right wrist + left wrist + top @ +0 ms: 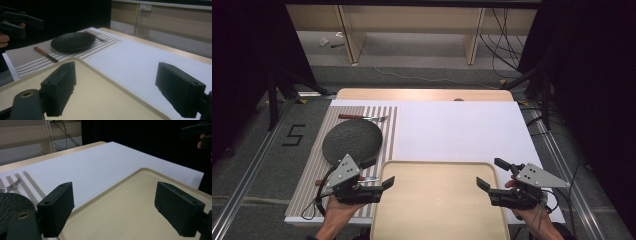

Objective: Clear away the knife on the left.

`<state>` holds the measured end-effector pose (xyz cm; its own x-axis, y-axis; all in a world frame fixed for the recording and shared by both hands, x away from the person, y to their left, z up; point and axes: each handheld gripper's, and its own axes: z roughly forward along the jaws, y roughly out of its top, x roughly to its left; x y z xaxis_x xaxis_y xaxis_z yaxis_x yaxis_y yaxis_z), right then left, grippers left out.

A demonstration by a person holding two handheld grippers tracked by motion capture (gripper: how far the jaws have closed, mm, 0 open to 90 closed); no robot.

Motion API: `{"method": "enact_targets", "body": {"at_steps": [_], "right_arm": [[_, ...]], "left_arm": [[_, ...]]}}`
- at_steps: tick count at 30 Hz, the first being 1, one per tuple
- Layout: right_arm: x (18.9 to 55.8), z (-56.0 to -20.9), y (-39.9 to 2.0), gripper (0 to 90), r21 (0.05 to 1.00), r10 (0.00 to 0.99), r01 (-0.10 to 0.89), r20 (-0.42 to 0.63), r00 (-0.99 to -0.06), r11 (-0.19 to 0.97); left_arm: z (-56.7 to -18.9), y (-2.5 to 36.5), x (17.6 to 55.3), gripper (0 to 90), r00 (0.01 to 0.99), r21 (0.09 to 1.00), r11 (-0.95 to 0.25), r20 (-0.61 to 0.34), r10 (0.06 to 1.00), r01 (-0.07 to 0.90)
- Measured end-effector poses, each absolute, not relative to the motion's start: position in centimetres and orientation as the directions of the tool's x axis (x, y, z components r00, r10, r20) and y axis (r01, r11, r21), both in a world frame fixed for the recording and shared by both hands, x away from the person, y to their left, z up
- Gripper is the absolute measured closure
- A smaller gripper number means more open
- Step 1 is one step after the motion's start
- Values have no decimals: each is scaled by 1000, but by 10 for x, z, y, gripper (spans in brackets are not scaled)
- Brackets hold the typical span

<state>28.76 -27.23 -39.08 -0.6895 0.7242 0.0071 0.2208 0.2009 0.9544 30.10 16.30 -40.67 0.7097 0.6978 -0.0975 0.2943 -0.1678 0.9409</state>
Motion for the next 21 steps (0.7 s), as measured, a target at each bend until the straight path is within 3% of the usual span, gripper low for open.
{"method": "enact_targets", "body": {"at_steps": [5, 12, 21], "right_arm": [[288, -391, -272, 176, 954, 723, 222, 9, -691, 200], [288, -391, -272, 176, 954, 722, 220, 8, -692, 201], [288, -391, -272, 176, 954, 721, 221, 7, -693, 203]], "left_arm": [[-408, 170, 305, 157, 700, 936, -173, -99, 707, 307], [-414, 184, 314, 156, 651, 908, -267, -8, 759, 323], [-421, 213, 327, 161, 576, 820, -273, -82, 813, 503]]}}
